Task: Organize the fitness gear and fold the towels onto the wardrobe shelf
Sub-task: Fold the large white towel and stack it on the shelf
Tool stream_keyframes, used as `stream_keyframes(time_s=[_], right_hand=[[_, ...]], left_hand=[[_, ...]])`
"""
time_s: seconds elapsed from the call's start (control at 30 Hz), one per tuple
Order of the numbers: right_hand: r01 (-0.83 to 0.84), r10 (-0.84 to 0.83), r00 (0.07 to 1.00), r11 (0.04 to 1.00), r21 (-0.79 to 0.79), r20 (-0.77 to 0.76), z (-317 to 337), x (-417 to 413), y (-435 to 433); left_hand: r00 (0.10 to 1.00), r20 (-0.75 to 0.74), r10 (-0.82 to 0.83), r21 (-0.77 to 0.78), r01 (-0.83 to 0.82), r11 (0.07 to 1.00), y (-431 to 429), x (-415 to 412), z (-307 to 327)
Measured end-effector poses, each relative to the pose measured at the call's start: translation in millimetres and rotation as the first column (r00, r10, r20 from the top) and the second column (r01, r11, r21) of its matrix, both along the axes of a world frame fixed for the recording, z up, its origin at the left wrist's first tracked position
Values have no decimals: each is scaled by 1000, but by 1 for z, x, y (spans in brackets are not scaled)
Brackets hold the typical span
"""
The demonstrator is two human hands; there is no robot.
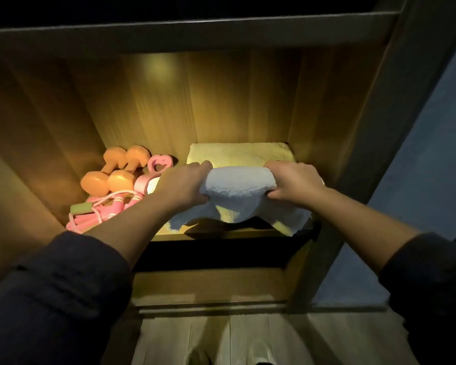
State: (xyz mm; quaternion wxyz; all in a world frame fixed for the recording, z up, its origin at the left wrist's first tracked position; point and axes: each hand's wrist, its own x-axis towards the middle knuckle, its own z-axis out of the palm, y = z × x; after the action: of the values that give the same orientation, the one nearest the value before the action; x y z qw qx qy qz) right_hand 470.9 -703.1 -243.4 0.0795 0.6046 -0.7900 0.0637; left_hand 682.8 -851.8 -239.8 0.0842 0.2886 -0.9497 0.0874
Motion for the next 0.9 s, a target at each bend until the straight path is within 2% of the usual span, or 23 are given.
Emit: stream_keyframes(time_s=[0.1, 0.2, 0.27, 0.33, 0.53, 0.67, 0.8, 0.9], right_hand=[[44, -51, 996, 994, -95, -75, 2, -14, -21], [23, -65, 984, 970, -240, -168, -3, -30, -36], [4, -94, 953, 955, -296, -288, -13, -34, -38], [-18, -104, 933, 942, -334, -344, -31, -33, -34], [-139, 49, 934, 963, -231, -355, -127, -18, 14], [-123, 39, 949, 960, -253, -312, -141, -9, 26], [-93, 36, 958, 978, -186, -286, -138, -4, 34], [-1, -24, 972, 994, -106, -232, -136, -1, 32]], left_hand=[[999, -26, 37, -122, -40, 992, -26, -25, 3], [993, -120, -20, -233, -8, 973, -45, -42, -6], [984, -170, -57, -280, 7, 960, -49, -45, -16], [977, -191, -90, -298, 30, 954, -44, -42, -35], [966, -24, -256, -296, 238, 925, -5, -7, -126], [955, -64, -289, -264, 263, 928, 5, 3, -133], [981, -63, -181, -157, 169, 973, 17, 7, -122], [996, 17, -84, -65, 85, 994, 22, 11, -120]])
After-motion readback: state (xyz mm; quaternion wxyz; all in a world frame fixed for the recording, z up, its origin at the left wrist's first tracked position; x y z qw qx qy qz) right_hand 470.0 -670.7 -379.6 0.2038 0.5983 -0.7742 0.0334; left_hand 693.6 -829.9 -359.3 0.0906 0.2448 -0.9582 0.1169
